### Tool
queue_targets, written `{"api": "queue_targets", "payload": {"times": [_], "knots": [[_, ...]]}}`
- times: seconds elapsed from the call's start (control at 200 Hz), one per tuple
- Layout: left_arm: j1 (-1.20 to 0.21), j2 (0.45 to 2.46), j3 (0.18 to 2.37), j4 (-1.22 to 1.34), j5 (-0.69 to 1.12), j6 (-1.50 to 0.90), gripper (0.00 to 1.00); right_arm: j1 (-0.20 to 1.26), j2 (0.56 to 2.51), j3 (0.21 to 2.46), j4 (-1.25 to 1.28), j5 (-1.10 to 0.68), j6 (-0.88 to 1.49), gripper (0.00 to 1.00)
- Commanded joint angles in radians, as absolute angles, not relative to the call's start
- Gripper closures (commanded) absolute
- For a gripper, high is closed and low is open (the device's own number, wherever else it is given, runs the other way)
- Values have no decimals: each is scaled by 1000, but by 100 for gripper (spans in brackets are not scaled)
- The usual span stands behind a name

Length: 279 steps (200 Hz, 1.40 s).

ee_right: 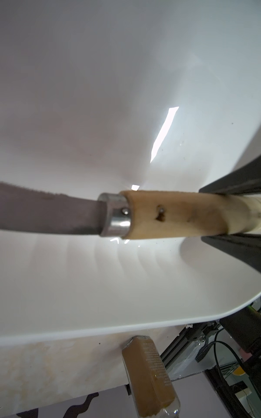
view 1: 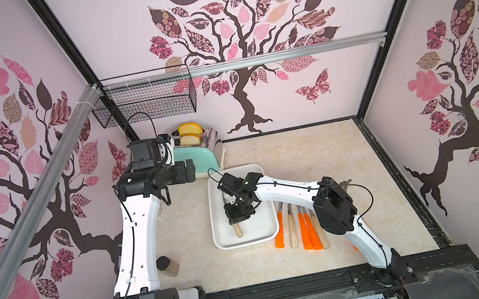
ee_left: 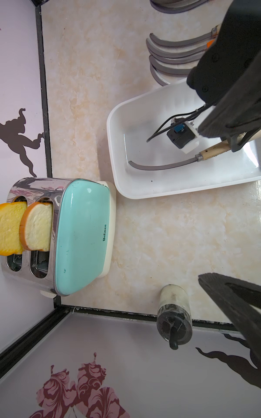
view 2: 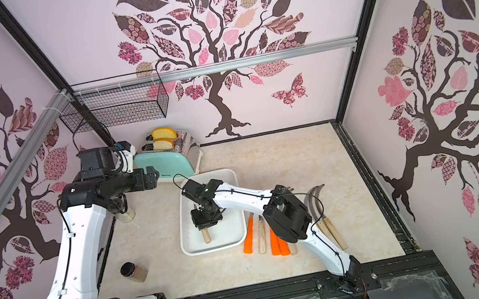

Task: Put small sickles into storage boxes
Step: Place the sickle in the storage box.

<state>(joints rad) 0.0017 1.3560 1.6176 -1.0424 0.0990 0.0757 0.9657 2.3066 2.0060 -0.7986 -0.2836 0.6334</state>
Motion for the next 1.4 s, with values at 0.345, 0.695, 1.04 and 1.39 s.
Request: {"api": "queue_targets", "payload": {"times": [0.345,0.695,1.04,1.39], "knots": [[6,1341,1625,-1047,117,96,2,980,2357,2066,-782,-281,653,97],[6,1332,1620,-1056,120,107,2,995,2400,2133,-809,-265,660,97],[7,1329,1609,-1061,122,110,2,1000,2413,2132,-807,-269,667,97],[6,1320,1587,-1056,127,97,2,1004,2428,2126,-805,-273,669,96]]}}
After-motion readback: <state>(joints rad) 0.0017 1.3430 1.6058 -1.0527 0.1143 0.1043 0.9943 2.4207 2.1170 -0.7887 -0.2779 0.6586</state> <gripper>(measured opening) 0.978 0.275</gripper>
